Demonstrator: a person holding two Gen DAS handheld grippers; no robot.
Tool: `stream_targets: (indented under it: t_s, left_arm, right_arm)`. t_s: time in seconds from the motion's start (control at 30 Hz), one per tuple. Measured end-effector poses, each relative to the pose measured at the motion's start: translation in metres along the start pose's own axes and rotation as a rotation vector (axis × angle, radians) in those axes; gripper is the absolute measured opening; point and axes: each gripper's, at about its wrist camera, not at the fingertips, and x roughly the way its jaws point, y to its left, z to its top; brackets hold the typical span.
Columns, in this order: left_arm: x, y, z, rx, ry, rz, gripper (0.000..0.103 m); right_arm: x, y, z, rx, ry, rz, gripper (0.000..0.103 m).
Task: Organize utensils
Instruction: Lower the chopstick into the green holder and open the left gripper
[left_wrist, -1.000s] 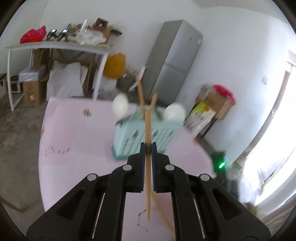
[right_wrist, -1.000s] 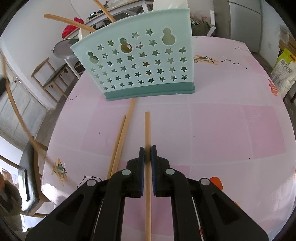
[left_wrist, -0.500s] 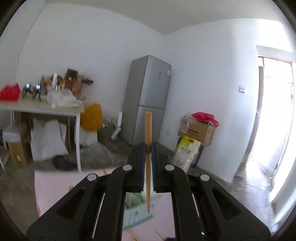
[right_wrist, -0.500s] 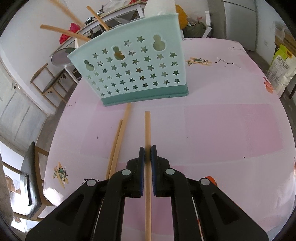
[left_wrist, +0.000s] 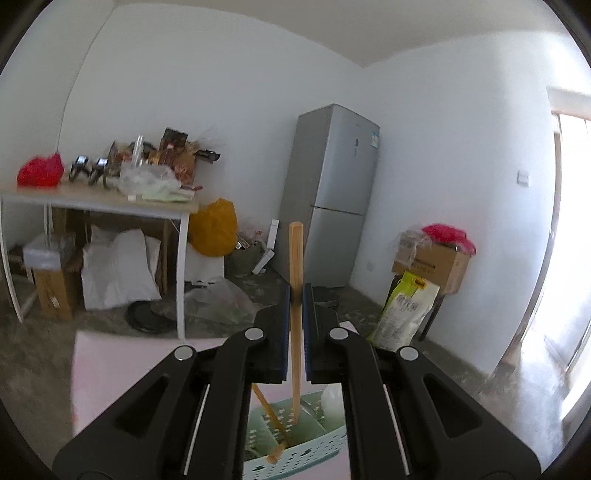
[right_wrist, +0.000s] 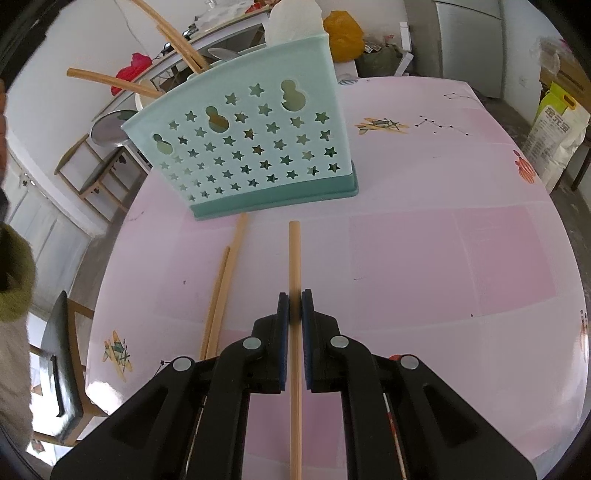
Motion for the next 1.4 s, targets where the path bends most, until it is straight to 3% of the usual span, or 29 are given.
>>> stream_targets:
  t_s: [0.2,0.43,0.63,0.8,0.93,1.27,1.4]
  left_arm:
    - [0.015,0.020,-0.044,-0.096,0.084,0.015,0.006]
    - [-0.015,0.028,-0.055,-0.135,0.081,0.016,0.033]
    - [-0.051,0.029,-0.065,-0.102,0.105,0.033,0.048]
    - [-0.076,0.028,-0.083,-0.056,0.162,0.064,0.062]
    - [-0.083,0.028,-0.112,-0.037,0.260,0.111,0.072]
    - [-0.081,0.036,-0.173,-0.011,0.435,0.270,0.081]
    - [-0.081,0.032,-0.179,0.017,0.452,0.284,0.083]
  right_arm:
    - [0.000,0.001,-0.002,0.001,0.003,-0.003,0.007]
    - [-0.001,0.002,-0.002,-0.003,-0.003,-0.003,0.007]
    - [-0.018,0.004,0.000,-0.009,-0.052,0.007,0.007]
    - [-0.048,0.000,0.010,0.007,-0.122,0.062,0.007]
    - [-0.078,0.004,0.028,-0.022,-0.202,0.092,0.007]
    - [-0.145,0.039,0.102,-0.177,-0.455,0.146,0.007]
    - [-0.165,0.054,0.132,-0.224,-0.563,0.178,0.007]
